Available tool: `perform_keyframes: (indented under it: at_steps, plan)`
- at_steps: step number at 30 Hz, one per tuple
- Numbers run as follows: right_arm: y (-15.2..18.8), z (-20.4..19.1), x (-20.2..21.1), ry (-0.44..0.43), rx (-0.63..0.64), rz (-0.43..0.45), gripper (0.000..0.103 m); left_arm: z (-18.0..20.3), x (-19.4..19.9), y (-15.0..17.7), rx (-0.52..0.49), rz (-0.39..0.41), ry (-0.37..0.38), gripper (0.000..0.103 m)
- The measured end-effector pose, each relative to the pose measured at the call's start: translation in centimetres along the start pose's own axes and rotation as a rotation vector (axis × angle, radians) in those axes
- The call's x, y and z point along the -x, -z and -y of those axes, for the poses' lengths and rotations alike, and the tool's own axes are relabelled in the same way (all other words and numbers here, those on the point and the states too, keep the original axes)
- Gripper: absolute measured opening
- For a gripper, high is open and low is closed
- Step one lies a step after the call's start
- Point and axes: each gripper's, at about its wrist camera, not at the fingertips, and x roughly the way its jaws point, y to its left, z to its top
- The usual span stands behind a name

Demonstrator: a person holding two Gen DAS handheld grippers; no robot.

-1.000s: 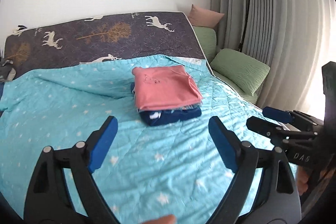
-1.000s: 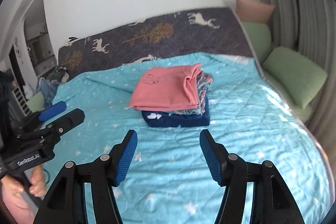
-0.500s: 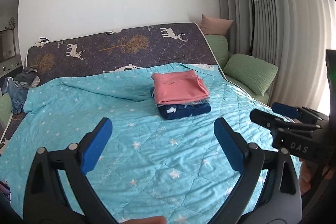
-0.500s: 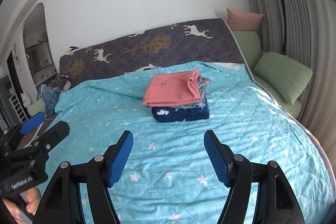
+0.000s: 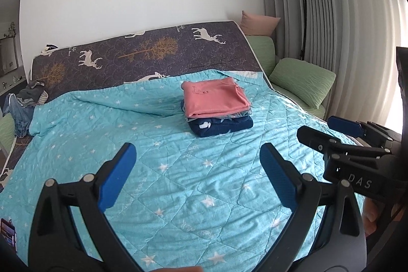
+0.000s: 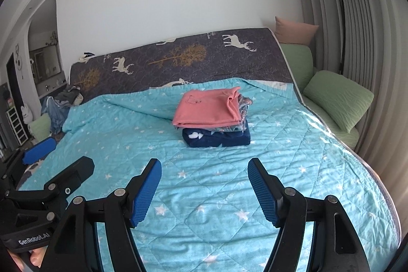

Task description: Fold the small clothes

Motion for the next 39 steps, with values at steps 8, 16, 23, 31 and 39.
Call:
perform_keyframes:
  at_steps: [8,16,23,31,39]
  plan:
    - [0.00,0.20,0.32,0.019,-0.004,0.005,0.072,0.12,-0.28,0.13,0.007,-0.023,0.006,0.097]
    - [-0.02,-0.01,0.45,0.039,0.009,0.011,0.072,-0.07,-0.58,0.09,0.014,-0.031,0.009,0.097]
    - [-0.02,-0.09,0.54,0.043,0.013,0.014,0.072,-0.32,-0.62,0.07,0.028,-0.031,-0.003,0.097]
    - [-0.18,-0.11,0.68,0.045,0.016,0.018,0.073,-0.14,-0.62,0.13,0.021,-0.034,-0.002,0.097]
    - [-0.28,-0.13,0.76,0.045,0.018,0.019,0.073,-0.19,-0.58,0.13,0.021,-0.033,-0.001,0.097]
